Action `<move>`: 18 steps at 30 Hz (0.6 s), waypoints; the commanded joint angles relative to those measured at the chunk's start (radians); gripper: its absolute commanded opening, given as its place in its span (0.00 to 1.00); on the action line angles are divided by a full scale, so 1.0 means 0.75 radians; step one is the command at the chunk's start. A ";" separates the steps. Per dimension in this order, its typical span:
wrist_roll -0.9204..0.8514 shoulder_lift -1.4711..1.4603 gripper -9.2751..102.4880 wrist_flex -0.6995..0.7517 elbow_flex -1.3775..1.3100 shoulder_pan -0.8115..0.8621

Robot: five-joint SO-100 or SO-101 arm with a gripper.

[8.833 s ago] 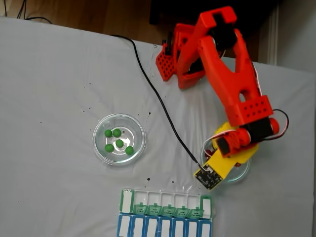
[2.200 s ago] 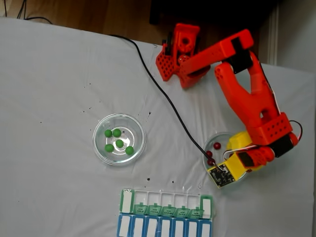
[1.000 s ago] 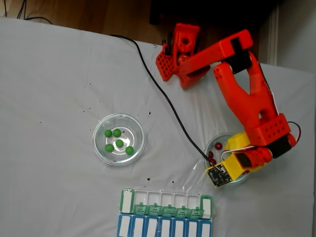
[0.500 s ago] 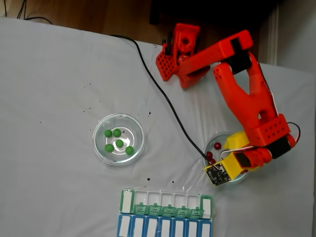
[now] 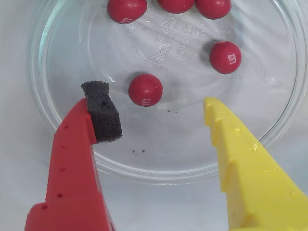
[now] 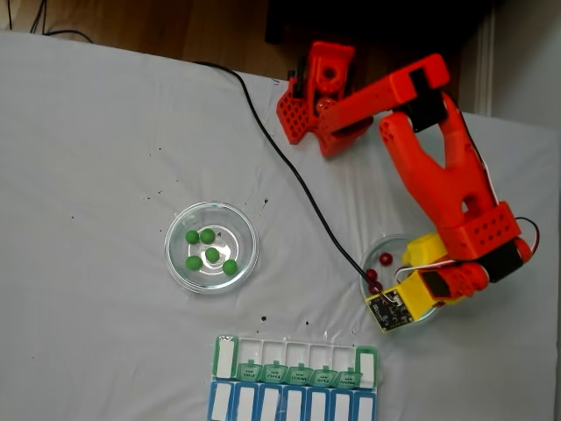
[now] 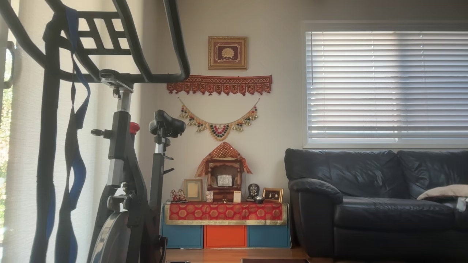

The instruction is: Sort medicines into box.

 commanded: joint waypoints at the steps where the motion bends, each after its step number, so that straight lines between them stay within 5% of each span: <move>1: 0.002 0.010 0.37 0.008 -0.110 0.000; 18: -0.004 -0.067 0.30 0.012 -0.139 -0.014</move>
